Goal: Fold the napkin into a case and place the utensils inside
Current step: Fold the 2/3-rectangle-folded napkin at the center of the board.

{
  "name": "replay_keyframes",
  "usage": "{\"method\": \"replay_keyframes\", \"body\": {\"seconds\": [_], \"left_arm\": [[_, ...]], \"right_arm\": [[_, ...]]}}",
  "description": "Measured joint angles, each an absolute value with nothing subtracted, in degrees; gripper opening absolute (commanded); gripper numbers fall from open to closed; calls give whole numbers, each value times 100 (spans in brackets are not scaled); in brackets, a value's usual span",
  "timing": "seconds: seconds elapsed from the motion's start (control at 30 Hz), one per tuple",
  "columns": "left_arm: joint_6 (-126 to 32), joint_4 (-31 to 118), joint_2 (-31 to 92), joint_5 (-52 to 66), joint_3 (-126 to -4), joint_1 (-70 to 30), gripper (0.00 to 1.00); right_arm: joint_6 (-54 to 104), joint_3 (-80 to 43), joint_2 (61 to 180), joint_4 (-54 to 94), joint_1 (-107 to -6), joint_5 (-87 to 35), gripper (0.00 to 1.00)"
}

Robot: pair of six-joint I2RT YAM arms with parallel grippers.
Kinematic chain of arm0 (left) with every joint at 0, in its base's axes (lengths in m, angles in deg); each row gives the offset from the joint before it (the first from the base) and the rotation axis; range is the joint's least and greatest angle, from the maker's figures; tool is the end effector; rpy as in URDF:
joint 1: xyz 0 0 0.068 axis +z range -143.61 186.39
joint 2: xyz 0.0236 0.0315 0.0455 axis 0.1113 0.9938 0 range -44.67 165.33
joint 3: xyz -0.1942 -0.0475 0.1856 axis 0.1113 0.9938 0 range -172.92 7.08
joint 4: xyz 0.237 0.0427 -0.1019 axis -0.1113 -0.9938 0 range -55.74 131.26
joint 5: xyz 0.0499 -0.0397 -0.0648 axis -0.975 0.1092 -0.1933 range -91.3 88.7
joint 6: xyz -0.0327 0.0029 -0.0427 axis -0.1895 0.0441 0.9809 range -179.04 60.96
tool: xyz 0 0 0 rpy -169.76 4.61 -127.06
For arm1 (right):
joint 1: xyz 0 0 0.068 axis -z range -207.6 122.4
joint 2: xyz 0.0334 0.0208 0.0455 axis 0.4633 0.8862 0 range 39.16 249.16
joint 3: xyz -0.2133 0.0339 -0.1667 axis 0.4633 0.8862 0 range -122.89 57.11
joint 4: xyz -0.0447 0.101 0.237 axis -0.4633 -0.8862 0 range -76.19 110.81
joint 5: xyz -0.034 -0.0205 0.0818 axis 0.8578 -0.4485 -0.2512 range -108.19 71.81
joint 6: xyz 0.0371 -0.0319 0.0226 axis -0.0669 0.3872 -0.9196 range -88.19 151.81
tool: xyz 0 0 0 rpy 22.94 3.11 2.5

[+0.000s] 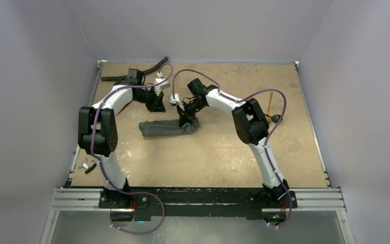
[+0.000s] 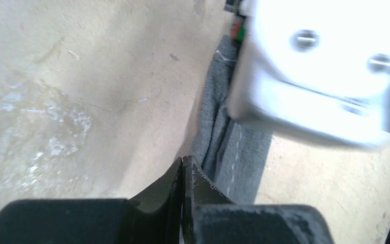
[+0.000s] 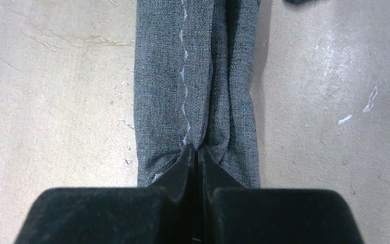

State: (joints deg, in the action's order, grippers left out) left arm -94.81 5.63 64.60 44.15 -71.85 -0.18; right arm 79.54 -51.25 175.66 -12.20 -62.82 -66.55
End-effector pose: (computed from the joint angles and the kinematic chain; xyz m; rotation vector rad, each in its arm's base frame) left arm 0.3837 -0.0696 0.2003 1.0740 2.1767 -0.8503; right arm 0.3956 0.3119 0.1471 -1.7838 1.6027 0.9965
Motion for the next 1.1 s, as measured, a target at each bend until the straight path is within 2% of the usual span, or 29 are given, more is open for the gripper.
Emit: {"method": "replay_keyframes", "body": {"seconds": [0.2,0.3,0.43,0.67,0.73,0.8,1.1], "left_arm": [[-10720,-642,5802,4540,-7352,79,7],[-11741,-1477,5684,4450,-7352,70,19],[-13155,-2231,5428,3856,-7089,70,28],[-14823,-2209,4167,2831,-5607,65,55],[-15177,-2091,3900,2605,-5288,57,76],[-15415,-1940,3835,2483,-5153,41,86],[-15839,-565,3306,2090,-3999,-367,95]], "right_arm": [[7945,-5160,17593,-1262,-6278,-6701,1],[7940,-5188,17614,-1292,-6278,-6720,1],[7844,-5304,17684,-1382,-6263,-6762,1],[7599,-5549,17866,-1554,-6234,-6895,1],[7549,-5595,17905,-1594,-6226,-6921,1],[7497,-5652,17940,-1638,-6217,-6939,1],[7381,-5732,17995,-1707,-6199,-6996,1]]}}
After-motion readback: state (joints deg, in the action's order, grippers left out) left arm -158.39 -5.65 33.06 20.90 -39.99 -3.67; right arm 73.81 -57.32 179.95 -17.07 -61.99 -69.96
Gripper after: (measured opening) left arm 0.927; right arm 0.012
